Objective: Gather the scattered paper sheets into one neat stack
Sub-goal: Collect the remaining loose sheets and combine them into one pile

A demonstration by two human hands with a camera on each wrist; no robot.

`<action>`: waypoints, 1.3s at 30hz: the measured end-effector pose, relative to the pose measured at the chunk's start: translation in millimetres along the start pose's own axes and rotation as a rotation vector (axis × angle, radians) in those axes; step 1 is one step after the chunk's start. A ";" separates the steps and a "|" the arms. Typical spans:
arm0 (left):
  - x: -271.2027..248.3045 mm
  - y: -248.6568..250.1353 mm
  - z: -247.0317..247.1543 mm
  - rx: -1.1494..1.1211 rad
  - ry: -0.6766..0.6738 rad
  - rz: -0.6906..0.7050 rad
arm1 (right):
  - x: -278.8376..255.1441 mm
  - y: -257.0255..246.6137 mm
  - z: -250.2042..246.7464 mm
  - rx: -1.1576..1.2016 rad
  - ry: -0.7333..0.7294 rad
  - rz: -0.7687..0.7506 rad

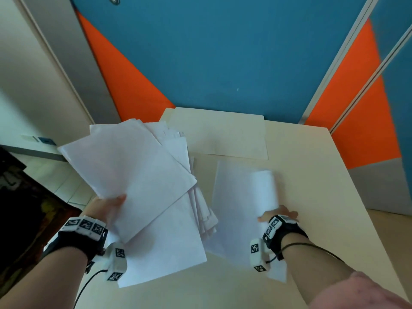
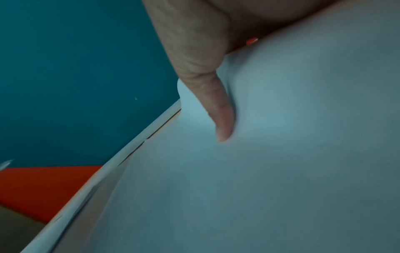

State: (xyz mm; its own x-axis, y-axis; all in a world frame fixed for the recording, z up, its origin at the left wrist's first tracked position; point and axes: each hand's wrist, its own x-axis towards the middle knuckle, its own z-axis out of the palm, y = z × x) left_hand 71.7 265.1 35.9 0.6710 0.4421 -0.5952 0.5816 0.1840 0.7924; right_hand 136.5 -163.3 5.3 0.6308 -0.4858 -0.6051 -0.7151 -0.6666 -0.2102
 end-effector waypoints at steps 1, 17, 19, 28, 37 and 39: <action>-0.3 -1.0 -4.1 -0.007 0.003 -0.005 | -2.9 -3.0 0.4 0.016 0.040 -0.012; 9.1 -1.4 -26.0 0.215 0.136 -0.011 | -30.4 -39.5 -76.3 1.118 -0.290 -0.510; 7.9 0.7 -18.0 0.184 0.120 -0.004 | -38.0 -46.1 -78.2 1.153 -0.407 -0.574; -12.3 10.8 49.5 0.028 -0.100 0.060 | -71.4 -83.9 -29.2 1.027 -0.541 -0.551; -25.4 14.2 95.1 0.059 -0.298 0.083 | -69.7 -67.3 -23.3 0.979 -0.540 -0.457; -27.4 16.0 104.0 0.009 -0.351 -0.014 | -68.1 -59.9 -28.3 0.944 -0.579 -0.429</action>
State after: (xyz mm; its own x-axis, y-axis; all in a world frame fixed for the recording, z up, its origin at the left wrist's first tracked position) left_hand 110.4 164.7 51.0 0.7795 0.1105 -0.6166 0.5945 0.1795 0.7838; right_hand 144.9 -106.3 80.8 0.8165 0.1650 -0.5533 -0.5707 0.0860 -0.8166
